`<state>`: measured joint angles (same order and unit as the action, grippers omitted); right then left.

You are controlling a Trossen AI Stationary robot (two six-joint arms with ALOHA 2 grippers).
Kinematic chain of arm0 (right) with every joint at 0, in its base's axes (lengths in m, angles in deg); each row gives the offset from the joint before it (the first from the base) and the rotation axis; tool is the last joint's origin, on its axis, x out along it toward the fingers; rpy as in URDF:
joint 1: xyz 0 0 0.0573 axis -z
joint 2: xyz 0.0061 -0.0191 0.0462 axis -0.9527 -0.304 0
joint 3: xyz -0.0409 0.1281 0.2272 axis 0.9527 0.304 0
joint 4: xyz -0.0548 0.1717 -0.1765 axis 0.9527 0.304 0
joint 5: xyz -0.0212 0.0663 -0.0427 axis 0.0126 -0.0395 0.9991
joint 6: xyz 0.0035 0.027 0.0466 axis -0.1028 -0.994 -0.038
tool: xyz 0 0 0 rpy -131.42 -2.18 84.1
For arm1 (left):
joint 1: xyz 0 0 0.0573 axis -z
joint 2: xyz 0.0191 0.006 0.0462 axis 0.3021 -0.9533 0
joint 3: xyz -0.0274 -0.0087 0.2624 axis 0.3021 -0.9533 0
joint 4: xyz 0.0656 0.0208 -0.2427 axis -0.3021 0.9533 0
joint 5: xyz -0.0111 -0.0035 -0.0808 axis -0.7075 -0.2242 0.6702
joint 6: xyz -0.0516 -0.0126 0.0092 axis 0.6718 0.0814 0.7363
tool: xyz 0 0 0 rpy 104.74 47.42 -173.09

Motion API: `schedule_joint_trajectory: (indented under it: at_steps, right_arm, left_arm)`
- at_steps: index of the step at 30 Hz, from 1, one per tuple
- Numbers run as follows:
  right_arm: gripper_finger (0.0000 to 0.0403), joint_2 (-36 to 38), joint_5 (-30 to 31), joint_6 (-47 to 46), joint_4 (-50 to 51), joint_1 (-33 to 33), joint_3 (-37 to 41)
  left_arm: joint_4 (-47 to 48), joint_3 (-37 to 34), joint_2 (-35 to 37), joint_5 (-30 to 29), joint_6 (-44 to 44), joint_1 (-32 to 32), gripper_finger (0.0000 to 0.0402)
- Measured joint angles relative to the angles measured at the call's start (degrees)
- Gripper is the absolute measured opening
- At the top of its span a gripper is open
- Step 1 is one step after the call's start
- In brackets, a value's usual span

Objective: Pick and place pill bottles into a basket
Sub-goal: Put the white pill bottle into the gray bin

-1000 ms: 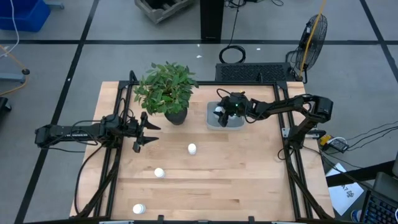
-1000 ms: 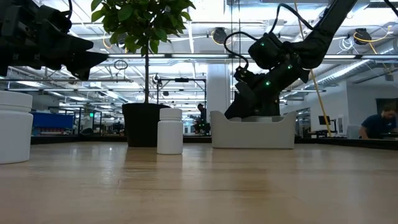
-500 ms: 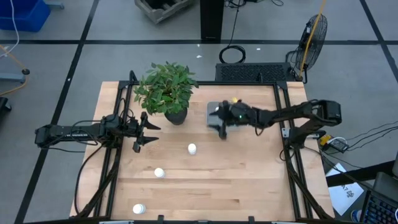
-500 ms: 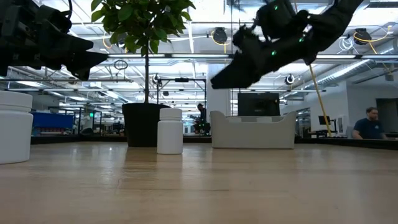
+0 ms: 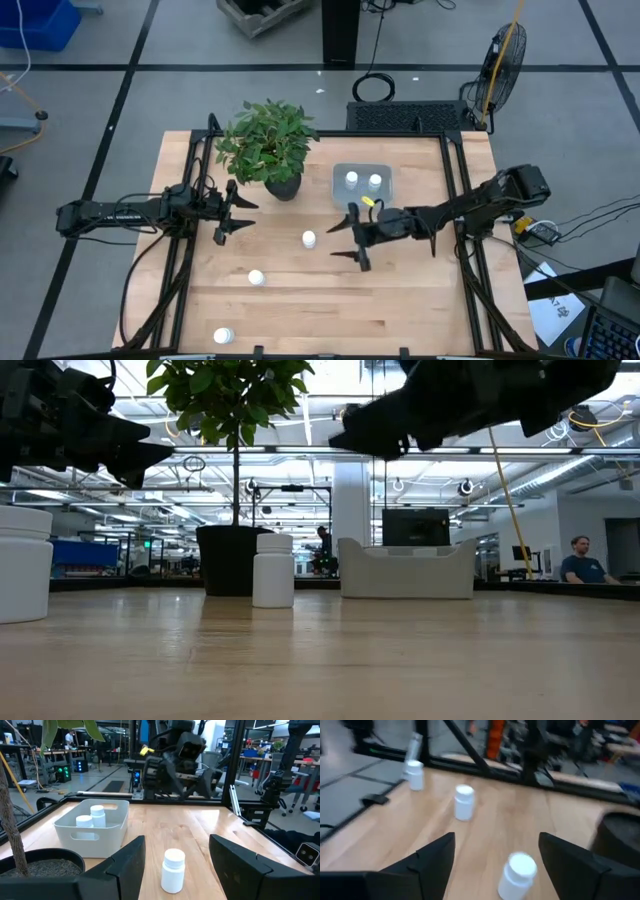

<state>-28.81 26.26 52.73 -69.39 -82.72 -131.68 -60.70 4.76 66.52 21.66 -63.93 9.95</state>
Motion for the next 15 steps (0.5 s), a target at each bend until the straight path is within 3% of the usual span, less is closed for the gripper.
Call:
schedule_joint_trajectory:
  at_steps: [6, 15]
  right_arm:
    - [0.0313, -4.43, 0.53, -2.91, -0.75, 1.42, -1.07]
    - [0.0315, -11.85, 1.75, -4.51, -1.93, 4.01, -5.42]
  left_arm:
    - [-0.09, 0.0, -0.01, 0.0, 0.0, 0.01, 0.0223]
    - [0.02, 0.0, 0.0, 0.01, 0.0, 0.01, 0.0223]
